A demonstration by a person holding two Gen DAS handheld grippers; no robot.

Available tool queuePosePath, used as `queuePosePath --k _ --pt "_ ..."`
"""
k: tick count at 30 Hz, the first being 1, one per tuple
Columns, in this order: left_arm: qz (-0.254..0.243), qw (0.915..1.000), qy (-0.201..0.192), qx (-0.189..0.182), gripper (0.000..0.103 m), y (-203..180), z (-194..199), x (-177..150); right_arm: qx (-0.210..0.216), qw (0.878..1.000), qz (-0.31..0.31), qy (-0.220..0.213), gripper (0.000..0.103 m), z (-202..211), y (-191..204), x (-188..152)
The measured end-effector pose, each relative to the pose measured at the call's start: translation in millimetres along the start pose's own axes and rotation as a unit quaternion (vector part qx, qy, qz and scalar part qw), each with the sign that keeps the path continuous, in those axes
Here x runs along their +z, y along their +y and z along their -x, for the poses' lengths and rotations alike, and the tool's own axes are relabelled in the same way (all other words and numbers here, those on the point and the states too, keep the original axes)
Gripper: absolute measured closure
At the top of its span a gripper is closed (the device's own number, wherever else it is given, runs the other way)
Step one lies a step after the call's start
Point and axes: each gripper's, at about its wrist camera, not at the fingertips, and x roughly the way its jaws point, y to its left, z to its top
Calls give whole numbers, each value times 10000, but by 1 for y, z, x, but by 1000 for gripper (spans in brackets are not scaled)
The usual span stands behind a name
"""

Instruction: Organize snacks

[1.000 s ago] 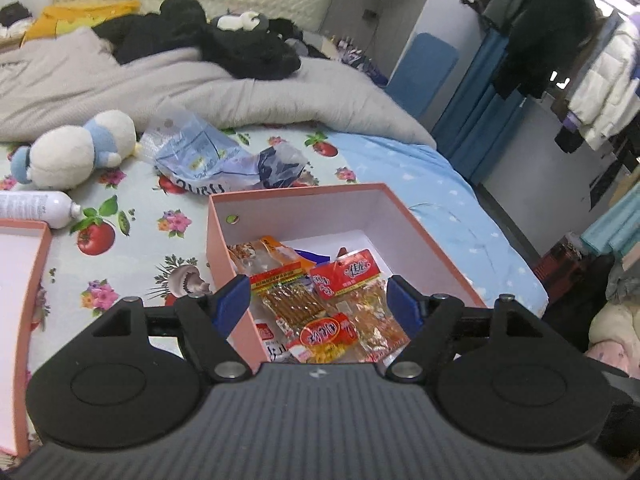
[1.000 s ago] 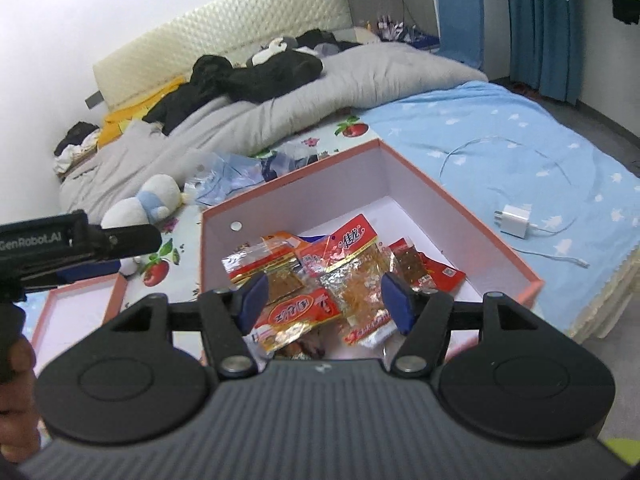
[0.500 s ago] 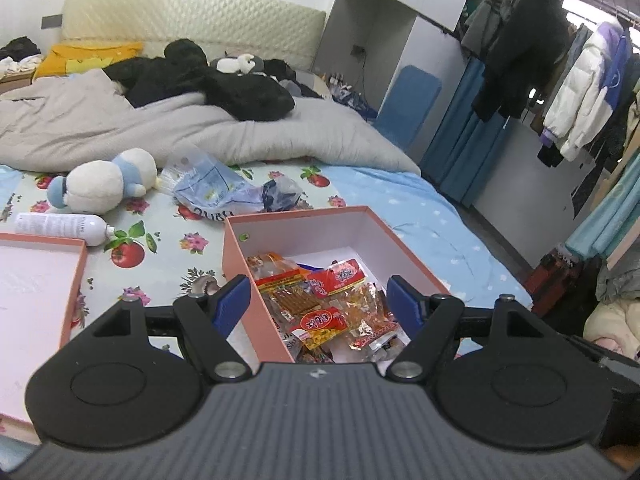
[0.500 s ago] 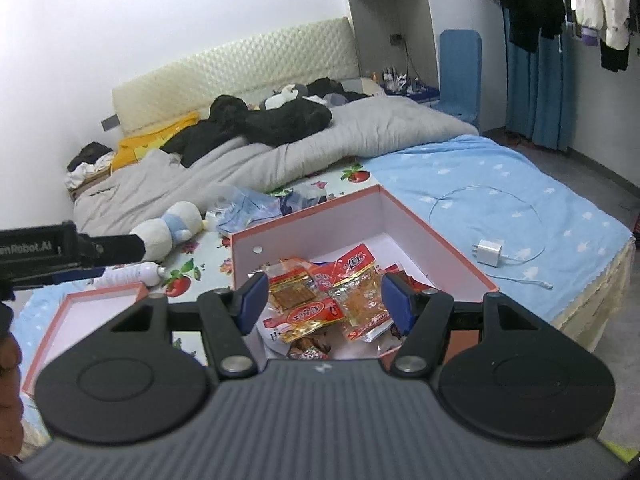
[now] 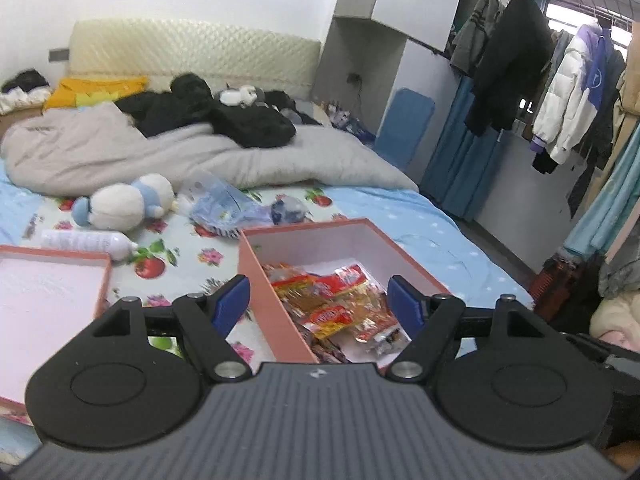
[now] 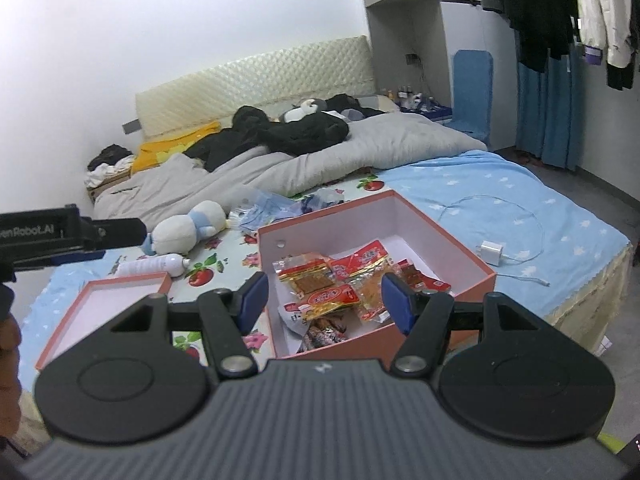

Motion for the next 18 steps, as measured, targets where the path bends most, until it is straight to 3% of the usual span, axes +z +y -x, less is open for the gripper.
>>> queuePosePath --k 5,18 --pt "132 9999 8 -56 19 4 2 -6 4 9999 -121 116 38 -3 -7 -2" --pt "-96 9995 -85 272 19 5 13 -17 121 9998 3 141 38 6 -6 -13"
